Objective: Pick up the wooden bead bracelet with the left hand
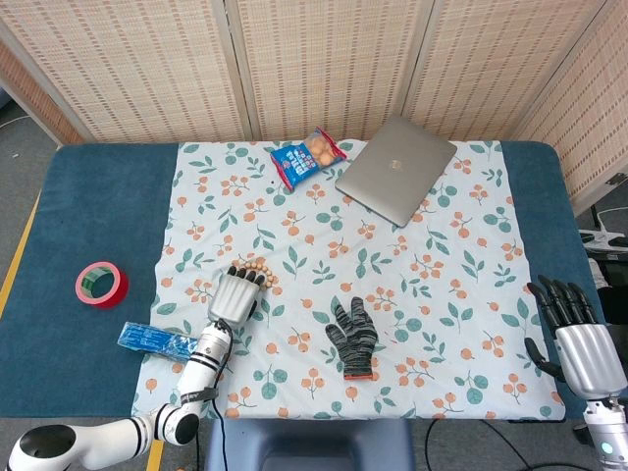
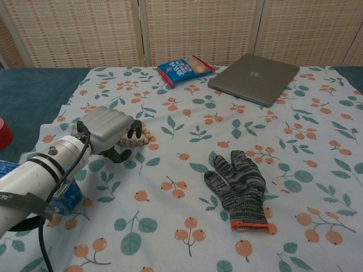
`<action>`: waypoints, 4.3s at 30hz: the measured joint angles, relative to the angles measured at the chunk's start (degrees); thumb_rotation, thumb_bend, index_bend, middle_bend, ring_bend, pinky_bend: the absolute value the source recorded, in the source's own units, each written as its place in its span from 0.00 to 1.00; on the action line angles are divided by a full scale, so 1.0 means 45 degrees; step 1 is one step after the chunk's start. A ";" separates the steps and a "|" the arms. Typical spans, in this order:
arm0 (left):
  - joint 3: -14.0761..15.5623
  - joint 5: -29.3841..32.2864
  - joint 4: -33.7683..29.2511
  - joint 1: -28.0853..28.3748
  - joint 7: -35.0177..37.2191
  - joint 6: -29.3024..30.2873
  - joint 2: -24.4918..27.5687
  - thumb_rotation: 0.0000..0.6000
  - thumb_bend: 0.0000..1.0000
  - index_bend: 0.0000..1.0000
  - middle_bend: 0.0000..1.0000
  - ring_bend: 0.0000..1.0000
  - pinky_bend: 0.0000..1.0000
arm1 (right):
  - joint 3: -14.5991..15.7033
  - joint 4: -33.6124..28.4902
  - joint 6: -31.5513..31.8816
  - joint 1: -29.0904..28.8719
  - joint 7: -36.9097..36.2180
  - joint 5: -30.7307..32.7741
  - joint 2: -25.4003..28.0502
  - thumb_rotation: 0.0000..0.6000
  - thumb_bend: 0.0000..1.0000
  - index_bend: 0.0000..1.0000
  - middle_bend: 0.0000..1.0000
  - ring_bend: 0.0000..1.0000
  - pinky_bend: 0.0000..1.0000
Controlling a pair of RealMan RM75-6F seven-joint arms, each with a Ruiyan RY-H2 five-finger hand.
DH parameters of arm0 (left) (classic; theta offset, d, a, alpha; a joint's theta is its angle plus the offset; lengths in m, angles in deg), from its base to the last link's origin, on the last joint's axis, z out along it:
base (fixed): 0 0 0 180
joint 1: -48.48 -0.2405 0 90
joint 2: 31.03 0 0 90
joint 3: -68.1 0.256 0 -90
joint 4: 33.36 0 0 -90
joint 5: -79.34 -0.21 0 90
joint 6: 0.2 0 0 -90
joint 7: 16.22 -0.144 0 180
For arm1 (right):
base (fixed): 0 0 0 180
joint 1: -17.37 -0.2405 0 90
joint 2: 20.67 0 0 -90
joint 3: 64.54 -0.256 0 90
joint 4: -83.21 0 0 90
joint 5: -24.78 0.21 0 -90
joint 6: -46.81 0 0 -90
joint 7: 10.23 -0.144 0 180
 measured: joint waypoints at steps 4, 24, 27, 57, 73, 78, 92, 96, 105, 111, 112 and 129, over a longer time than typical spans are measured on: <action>-0.0003 0.0088 0.0440 0.0117 -0.0037 -0.0087 -0.0185 1.00 0.42 0.31 0.37 0.33 0.32 | 0.0005 -0.0023 -0.0012 0.0010 -0.0054 -0.0029 0.0045 1.00 0.30 0.00 0.00 0.00 0.00; 0.0067 0.0461 0.1948 0.0399 -0.0561 -0.0221 -0.0742 1.00 0.41 0.43 0.50 0.39 0.35 | 0.0022 -0.0121 -0.0247 -0.0001 -0.0109 -0.0016 0.0153 1.00 0.30 0.00 0.00 0.00 0.00; 0.0136 0.0325 0.2004 0.0423 -0.0669 -0.0095 -0.0737 1.00 0.42 0.46 0.54 0.42 0.35 | 0.0017 -0.0131 -0.0255 -0.0001 -0.0133 -0.0014 0.0164 1.00 0.30 0.00 0.00 0.00 0.00; -0.4829 0.9266 -0.4544 0.0556 0.2408 -0.1863 0.2108 1.00 0.62 0.53 0.64 0.44 0.33 | 0.0139 -0.0148 -0.0483 -0.0066 -0.0486 -0.0195 0.0291 1.00 0.30 0.00 0.00 0.00 0.00; -0.6478 1.5642 -0.7037 0.0550 0.7760 -0.7230 0.6042 1.00 0.59 0.46 0.52 0.35 0.33 | 0.0343 -0.0220 -0.0596 -0.0111 -0.0829 -0.0505 0.0433 1.00 0.30 0.00 0.00 0.00 0.00; -0.6299 1.4988 -0.6923 0.0276 0.9166 -0.8798 0.6329 1.00 0.53 0.44 0.49 0.31 0.32 | 0.0419 -0.0234 -0.0705 -0.0167 -0.0994 -0.0595 0.0504 1.00 0.30 0.00 0.00 0.00 0.00; -0.5331 1.1024 -0.6757 -0.0477 1.1311 -0.9101 0.5957 0.99 0.41 0.54 0.52 0.30 0.14 | 0.0451 -0.0269 -0.0872 -0.0222 -0.0777 -0.0537 0.0449 1.00 0.30 0.00 0.00 0.00 0.00; -0.5000 1.0320 -0.6989 -0.0544 1.2076 -0.8508 0.5709 0.89 0.40 0.57 0.52 0.29 0.11 | 0.0448 -0.0279 -0.0779 -0.0198 -0.0688 -0.0577 0.0430 1.00 0.30 0.00 0.00 0.00 0.00; -0.4383 1.0567 -0.6428 0.0176 1.3609 -0.8667 0.5590 0.75 0.39 0.61 0.52 0.28 0.08 | 0.0363 -0.0248 -0.0500 -0.0082 -0.0479 -0.0543 0.0369 1.00 0.30 0.00 0.00 0.00 0.00; -0.3917 1.0633 -0.6025 0.0613 1.4268 -0.8835 0.5652 0.73 0.38 0.63 0.52 0.28 0.07 | 0.0326 -0.0233 -0.0338 -0.0021 -0.0417 -0.0558 0.0362 1.00 0.30 0.00 0.00 0.00 0.00; -0.3862 1.0595 -0.6005 0.0646 1.4335 -0.8843 0.5664 0.72 0.38 0.63 0.53 0.28 0.07 | 0.0314 -0.0229 -0.0335 -0.0015 -0.0379 -0.0531 0.0353 1.00 0.30 0.00 0.00 0.00 0.00; -0.3029 1.0055 -0.5827 0.1351 1.5336 -0.8988 0.6033 0.69 0.41 0.68 0.54 0.28 0.07 | 0.0291 -0.0286 -0.0375 -0.0005 -0.0189 -0.0484 0.0317 1.00 0.30 0.00 0.00 0.00 0.00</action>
